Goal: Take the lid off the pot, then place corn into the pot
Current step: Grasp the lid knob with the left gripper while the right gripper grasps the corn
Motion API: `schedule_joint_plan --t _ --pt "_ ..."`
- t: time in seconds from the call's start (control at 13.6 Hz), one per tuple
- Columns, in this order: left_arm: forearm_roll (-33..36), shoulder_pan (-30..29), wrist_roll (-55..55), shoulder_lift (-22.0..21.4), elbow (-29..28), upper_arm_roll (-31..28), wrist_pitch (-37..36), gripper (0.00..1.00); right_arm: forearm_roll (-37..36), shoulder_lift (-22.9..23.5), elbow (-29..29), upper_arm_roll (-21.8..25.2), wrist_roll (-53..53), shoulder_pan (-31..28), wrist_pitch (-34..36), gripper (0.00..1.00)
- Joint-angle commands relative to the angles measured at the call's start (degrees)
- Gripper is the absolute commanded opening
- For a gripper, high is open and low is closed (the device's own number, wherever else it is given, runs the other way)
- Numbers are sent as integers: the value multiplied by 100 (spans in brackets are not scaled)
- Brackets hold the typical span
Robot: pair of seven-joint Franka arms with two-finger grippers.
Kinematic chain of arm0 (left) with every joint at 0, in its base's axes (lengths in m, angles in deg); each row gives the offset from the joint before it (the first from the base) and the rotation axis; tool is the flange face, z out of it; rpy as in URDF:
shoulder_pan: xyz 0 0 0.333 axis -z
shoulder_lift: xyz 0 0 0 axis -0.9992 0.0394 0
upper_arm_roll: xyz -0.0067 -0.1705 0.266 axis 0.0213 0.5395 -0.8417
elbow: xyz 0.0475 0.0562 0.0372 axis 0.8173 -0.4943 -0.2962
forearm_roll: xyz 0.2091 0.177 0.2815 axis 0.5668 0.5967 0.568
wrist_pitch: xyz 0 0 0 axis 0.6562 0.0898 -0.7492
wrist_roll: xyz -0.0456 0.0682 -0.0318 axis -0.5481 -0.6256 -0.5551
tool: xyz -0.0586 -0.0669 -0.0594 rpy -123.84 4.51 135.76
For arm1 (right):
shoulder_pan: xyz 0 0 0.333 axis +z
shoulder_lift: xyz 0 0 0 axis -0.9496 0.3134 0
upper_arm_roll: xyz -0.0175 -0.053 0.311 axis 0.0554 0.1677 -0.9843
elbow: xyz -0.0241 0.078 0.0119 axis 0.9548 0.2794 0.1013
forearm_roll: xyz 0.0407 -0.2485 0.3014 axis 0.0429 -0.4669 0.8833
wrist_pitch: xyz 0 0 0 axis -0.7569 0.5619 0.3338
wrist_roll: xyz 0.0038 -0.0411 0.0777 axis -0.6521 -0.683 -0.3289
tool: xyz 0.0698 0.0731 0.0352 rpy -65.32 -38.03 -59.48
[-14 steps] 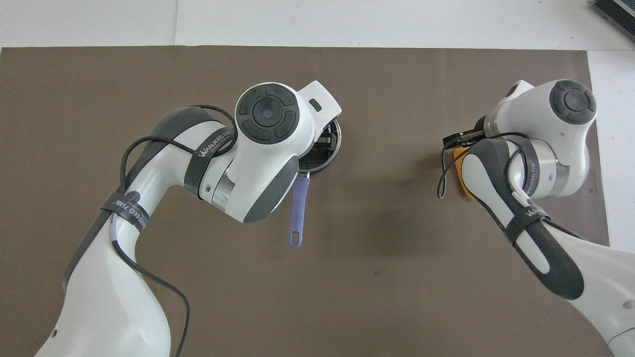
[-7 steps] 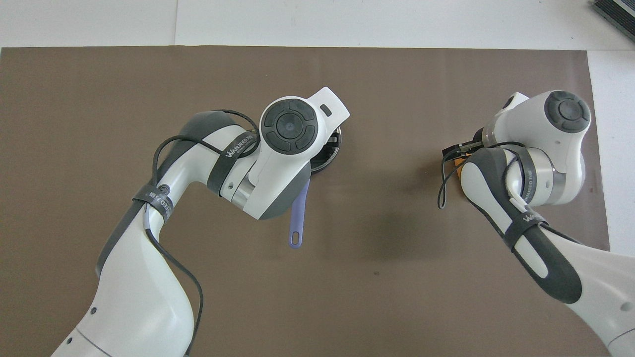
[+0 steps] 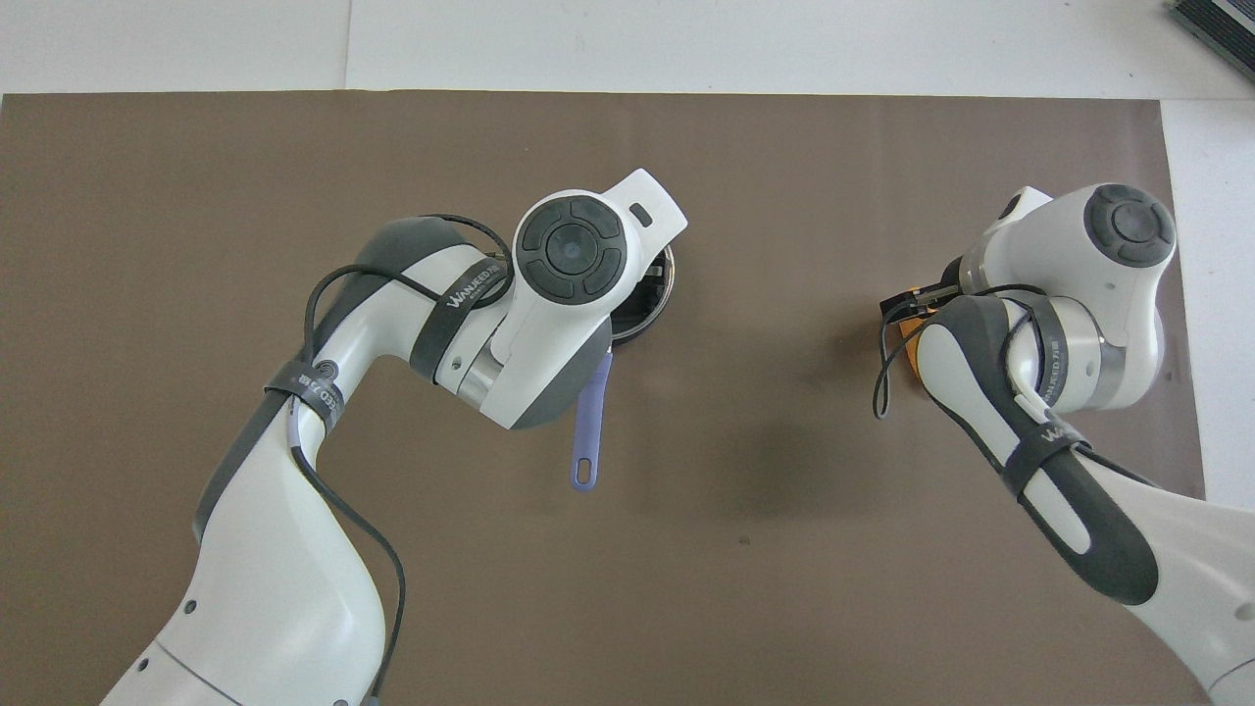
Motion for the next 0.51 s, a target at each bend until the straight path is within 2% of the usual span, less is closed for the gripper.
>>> schedule_joint_plan --t 0.0,0.22,0.29,0.37,0.44 --pt "254 38 -112 86 119 -55 98 76 -43 -117 -230 -10 461 -153 -60 100" --pt "299 29 -112 86 111 -55 168 68 -34 -65 -248 -19 419 -189 -165 96" --pt "308 29 -112 86 111 -55 168 57 -34 -21 -248 -27 332 -189 -270 96" --pt "351 46 -112 86 111 -55 151 42 -34 58 -248 -28 270 -172 -315 96" --pt "578 46 -112 86 119 -55 168 33 -34 85 -248 -28 234 -154 -394 96"
